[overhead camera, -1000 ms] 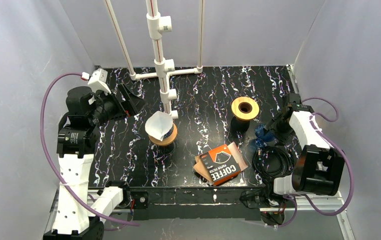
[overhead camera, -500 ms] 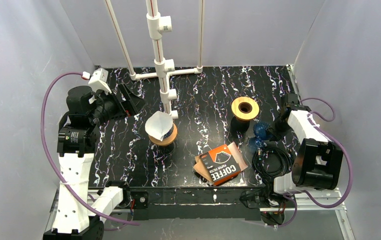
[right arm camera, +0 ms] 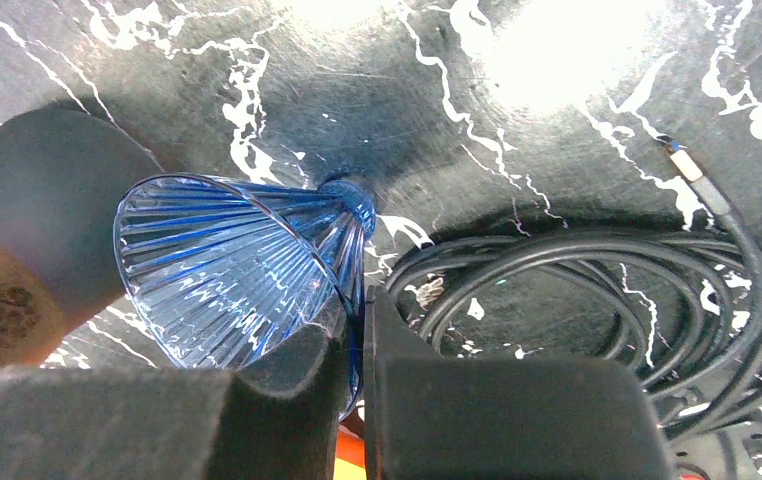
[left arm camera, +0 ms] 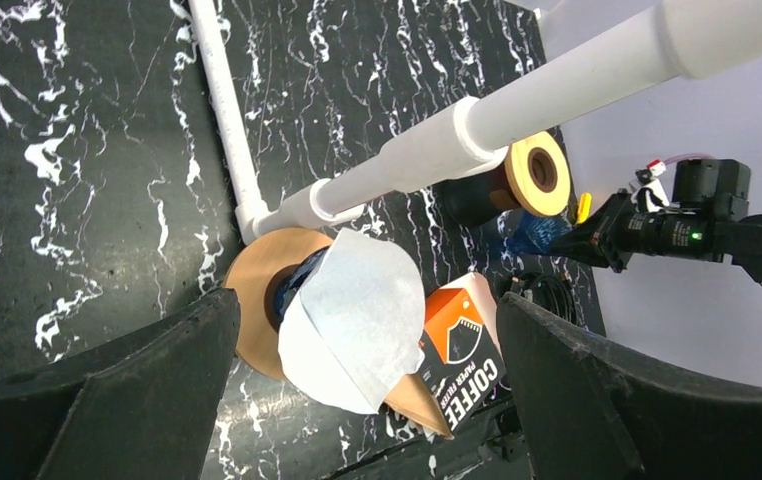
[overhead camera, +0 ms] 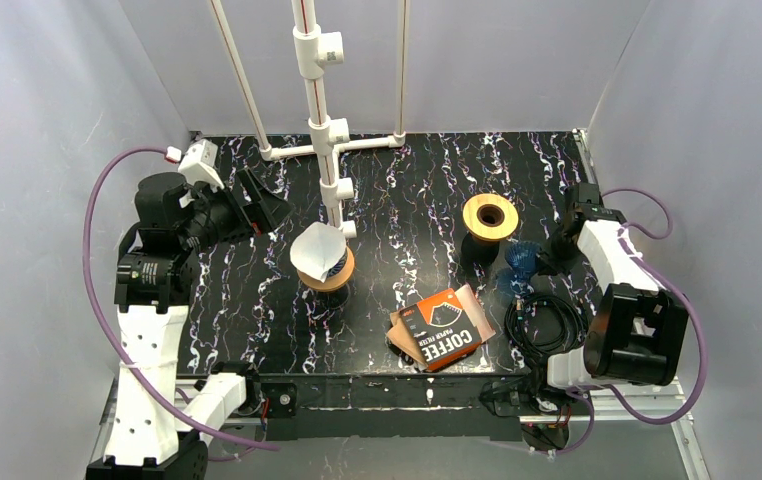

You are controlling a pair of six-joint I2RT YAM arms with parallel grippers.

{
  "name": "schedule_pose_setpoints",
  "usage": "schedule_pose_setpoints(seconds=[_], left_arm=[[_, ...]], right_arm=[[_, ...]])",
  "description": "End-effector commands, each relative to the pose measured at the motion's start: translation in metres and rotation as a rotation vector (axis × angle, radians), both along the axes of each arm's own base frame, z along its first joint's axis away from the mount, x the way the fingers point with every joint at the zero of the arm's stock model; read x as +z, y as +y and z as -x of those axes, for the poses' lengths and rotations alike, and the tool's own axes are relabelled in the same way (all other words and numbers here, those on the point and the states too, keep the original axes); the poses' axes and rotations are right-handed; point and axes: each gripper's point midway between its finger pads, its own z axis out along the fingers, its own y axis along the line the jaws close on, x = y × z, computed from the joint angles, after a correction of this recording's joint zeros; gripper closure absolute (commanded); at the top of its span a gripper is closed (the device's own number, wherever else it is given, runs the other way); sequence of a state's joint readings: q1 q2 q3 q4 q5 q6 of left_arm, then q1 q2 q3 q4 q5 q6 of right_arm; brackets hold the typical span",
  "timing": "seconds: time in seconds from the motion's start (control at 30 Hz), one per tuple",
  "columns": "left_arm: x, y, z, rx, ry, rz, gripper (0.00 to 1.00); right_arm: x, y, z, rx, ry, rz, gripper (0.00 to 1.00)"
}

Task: Place the coffee filter in the dripper
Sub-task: Pick up the coffee dripper from the center of the board.

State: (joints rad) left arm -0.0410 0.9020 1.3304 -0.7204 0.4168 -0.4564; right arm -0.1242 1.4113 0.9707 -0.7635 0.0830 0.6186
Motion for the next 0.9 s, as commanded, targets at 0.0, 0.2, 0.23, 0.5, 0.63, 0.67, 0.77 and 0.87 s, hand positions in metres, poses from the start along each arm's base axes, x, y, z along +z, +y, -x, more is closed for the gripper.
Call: schedule_pose_setpoints(seconds=[0.0,0.2,0.23,0.5,0.63,0.67,0.77,0.87], left_arm=[[-0.022,0.007,0.007,0.036,0.101,-0.02,0.02],[-0.047,0.006,0.007,0.08,0.217,0.033,0.02],[-0.051,0.004,0.006,0.077,0.228,0.045,0.02],[-0.062,0.009,-0.005,0.148,0.277,0.064,0.02],[-0.069,0.009,-0.01,0.146,0.291,0.06,0.02],[-0.071,0.011,-0.011,0.159,0.301,0.058,0.02],[-0.073,0.013,-0.016,0.185,0.31,0.063,0.02],[-0.076,0.011,-0.019,0.182,0.328,0.07,0.02]], right_arm=[[0.016,-0.012,0.01,0.019,0.012,0.069,0.98],[0.032,-0.015,0.015,0.013,-0.002,0.093,0.99],[0.035,-0.015,0.016,0.013,-0.001,0.095,0.99],[0.071,-0.015,0.031,0.07,-0.007,0.112,0.99],[0.103,-0.012,0.025,0.087,-0.114,0.108,0.99],[0.11,-0.01,0.024,0.097,-0.138,0.101,0.99],[0.13,0.005,0.019,0.161,-0.199,0.038,0.99],[0.149,0.027,0.019,0.249,-0.267,-0.054,0.99]])
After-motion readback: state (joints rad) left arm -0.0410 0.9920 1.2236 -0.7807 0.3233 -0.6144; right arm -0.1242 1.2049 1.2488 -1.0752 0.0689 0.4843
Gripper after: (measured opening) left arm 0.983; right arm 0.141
